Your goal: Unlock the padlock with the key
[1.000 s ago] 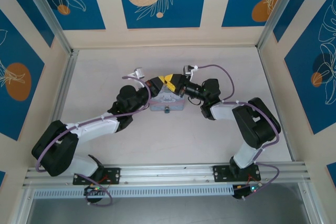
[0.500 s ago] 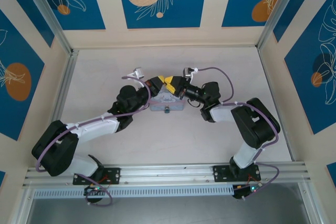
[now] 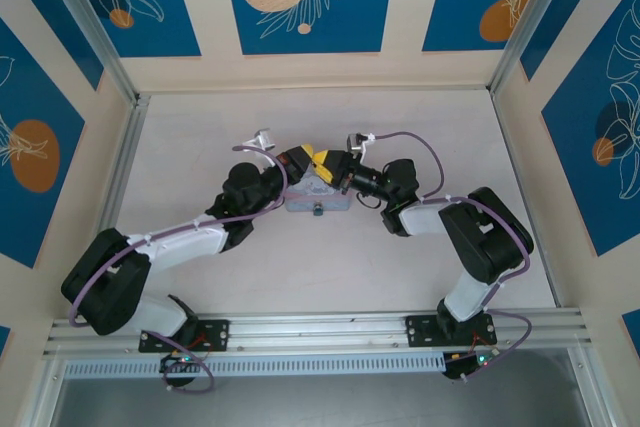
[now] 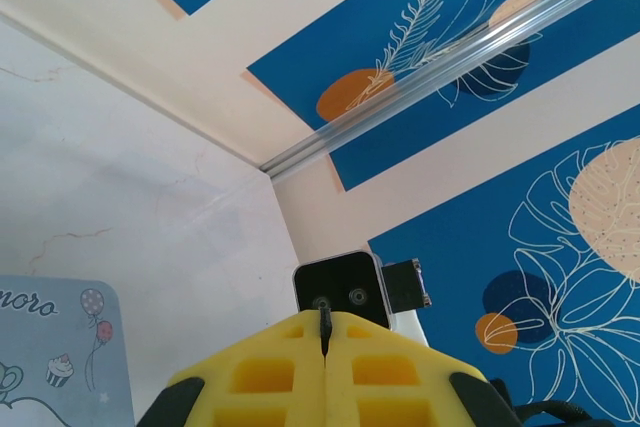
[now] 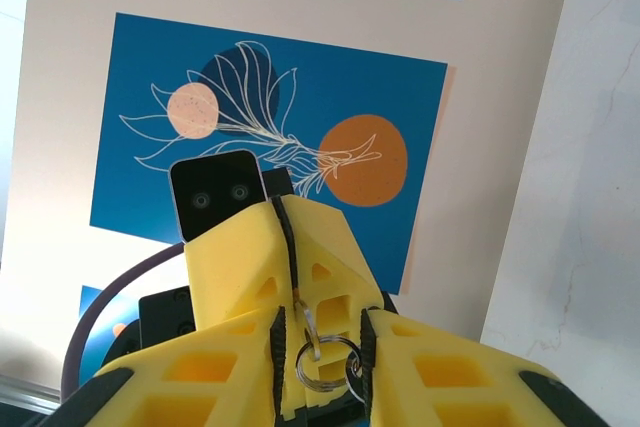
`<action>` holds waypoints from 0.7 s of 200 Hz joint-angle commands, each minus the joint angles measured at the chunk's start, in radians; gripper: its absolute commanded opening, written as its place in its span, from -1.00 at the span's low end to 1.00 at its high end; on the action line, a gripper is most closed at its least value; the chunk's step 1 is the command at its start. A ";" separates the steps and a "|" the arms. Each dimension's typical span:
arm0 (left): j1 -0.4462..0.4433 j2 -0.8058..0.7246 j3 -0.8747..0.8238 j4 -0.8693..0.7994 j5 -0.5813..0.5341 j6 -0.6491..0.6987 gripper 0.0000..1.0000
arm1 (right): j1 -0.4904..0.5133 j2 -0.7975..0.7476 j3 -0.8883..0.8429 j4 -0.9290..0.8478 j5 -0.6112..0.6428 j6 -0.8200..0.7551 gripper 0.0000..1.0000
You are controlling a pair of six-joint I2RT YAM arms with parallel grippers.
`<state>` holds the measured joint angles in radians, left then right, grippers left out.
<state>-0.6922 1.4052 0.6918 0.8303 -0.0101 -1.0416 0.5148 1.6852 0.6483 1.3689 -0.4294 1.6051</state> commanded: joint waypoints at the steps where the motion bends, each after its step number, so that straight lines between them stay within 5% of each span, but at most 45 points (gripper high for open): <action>1: -0.001 0.009 0.011 0.035 -0.018 0.002 -1.00 | 0.011 -0.009 0.031 0.029 0.003 -0.001 -0.46; 140: -0.003 0.002 0.009 0.028 -0.031 -0.001 -1.00 | 0.008 -0.003 0.011 0.028 0.001 -0.008 -1.00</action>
<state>-0.6922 1.4052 0.6918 0.8375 -0.0273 -1.0420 0.5213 1.6855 0.6651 1.3617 -0.4244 1.6077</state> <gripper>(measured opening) 0.040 0.056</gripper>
